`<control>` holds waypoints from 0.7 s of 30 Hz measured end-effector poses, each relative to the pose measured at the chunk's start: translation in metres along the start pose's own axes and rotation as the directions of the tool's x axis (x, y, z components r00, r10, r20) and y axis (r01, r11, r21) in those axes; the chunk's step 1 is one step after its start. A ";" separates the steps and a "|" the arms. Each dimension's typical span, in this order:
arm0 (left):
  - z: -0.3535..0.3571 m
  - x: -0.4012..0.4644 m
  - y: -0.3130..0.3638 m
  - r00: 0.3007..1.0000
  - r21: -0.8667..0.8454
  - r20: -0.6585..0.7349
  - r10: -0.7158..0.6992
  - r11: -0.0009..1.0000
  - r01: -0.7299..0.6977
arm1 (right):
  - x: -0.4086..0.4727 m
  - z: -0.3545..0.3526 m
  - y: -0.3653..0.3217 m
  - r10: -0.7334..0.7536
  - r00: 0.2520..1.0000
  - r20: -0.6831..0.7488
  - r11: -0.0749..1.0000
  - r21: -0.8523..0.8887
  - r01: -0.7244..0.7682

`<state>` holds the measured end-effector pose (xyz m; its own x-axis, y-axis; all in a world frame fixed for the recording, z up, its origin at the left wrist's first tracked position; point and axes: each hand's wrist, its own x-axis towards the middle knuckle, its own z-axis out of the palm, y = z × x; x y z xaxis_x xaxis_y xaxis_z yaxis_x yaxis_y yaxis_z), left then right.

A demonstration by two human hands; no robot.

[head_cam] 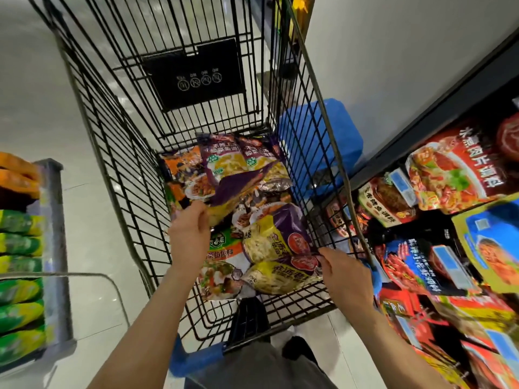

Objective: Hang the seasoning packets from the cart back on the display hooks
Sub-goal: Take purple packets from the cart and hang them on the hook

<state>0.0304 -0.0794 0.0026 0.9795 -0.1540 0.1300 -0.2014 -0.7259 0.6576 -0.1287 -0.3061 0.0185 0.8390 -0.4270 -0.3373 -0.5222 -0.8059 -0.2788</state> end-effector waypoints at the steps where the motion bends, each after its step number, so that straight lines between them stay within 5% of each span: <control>1: 0.008 -0.013 -0.001 0.996 -0.001 0.074 -0.052 0.999 0.052 | 0.000 0.001 0.000 -0.003 1.000 -0.003 1.000 0.000 0.003; 8: 0.045 -0.106 -0.014 0.810 -0.016 0.541 -0.228 0.960 0.281 | 0.000 0.004 0.003 0.011 1.000 -0.009 1.000 0.020 -0.011; 11: 0.031 -0.096 -0.002 0.781 -0.092 0.586 -0.215 0.940 0.328 | 0.001 0.004 0.003 0.011 1.000 0.008 1.000 0.006 -0.012; 15: 0.008 -0.075 0.036 0.759 -0.161 0.652 0.004 0.978 0.133 | -0.001 0.005 0.002 0.000 1.000 -0.006 1.000 0.001 0.000; 21: 0.027 -0.055 0.066 0.816 0.063 0.575 -0.067 0.997 0.038 | -0.002 0.007 0.002 -0.005 0.999 -0.042 0.999 0.035 0.006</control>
<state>-0.0364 -0.1369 0.0185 0.8085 -0.4619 -0.3647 -0.1639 -0.7719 0.6143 -0.1323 -0.3038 0.0130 0.8471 -0.4403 -0.2976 -0.5222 -0.7935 -0.3124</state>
